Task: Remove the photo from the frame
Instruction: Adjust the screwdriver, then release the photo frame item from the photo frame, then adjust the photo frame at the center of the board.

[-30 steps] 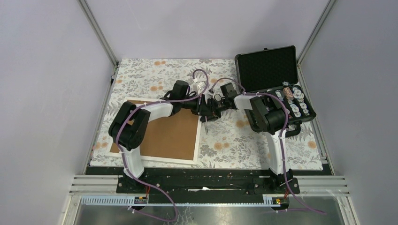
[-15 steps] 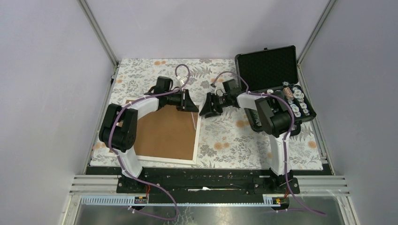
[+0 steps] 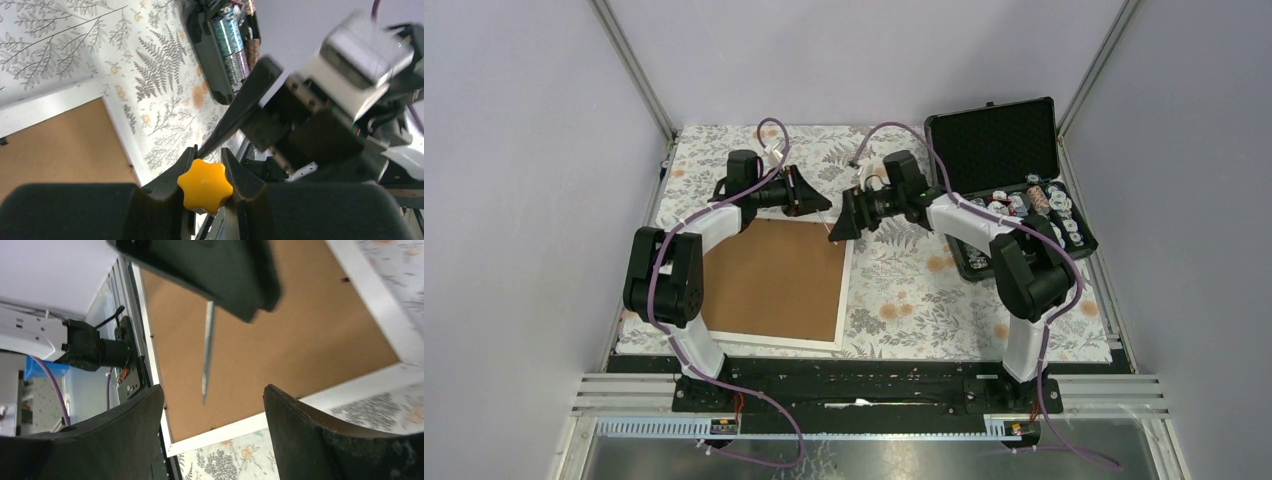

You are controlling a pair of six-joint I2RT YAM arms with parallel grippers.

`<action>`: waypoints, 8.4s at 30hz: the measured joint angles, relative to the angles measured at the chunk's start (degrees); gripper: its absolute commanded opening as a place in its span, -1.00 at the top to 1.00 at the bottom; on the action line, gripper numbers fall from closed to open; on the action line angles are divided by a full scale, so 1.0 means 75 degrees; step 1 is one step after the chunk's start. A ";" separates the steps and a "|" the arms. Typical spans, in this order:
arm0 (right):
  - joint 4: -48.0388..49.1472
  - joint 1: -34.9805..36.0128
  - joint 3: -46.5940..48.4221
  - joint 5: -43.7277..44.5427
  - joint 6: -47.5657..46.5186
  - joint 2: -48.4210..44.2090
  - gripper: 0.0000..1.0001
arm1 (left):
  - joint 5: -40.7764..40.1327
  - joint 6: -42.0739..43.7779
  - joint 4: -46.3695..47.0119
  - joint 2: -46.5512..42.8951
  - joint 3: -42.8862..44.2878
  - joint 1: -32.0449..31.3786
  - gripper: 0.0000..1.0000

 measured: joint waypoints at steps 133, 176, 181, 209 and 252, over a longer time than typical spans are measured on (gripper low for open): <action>-0.0603 -0.0283 0.0111 0.0370 0.1166 0.2072 0.50 | -0.1597 0.4570 -0.3244 -0.0353 -0.0041 -0.0772 1.00; -0.1247 -0.0539 0.0245 0.0580 0.0551 0.1880 -0.24 | -0.1778 0.6808 -0.5557 -0.0624 0.1311 -0.1247 1.00; -0.1684 -0.0752 0.0970 0.1040 -0.0554 0.1757 -0.58 | -0.1198 0.5884 -0.5409 -0.0883 0.1664 -0.0012 1.00; -0.4360 0.0530 0.5689 0.2900 -0.3372 0.4290 0.26 | -0.0513 0.4508 -0.5021 -0.1515 0.1445 0.1512 1.00; -0.4730 -0.0236 0.3433 0.3246 -0.2253 0.2098 -0.35 | -0.0933 0.4048 -0.4978 -0.0994 0.1475 0.1684 1.00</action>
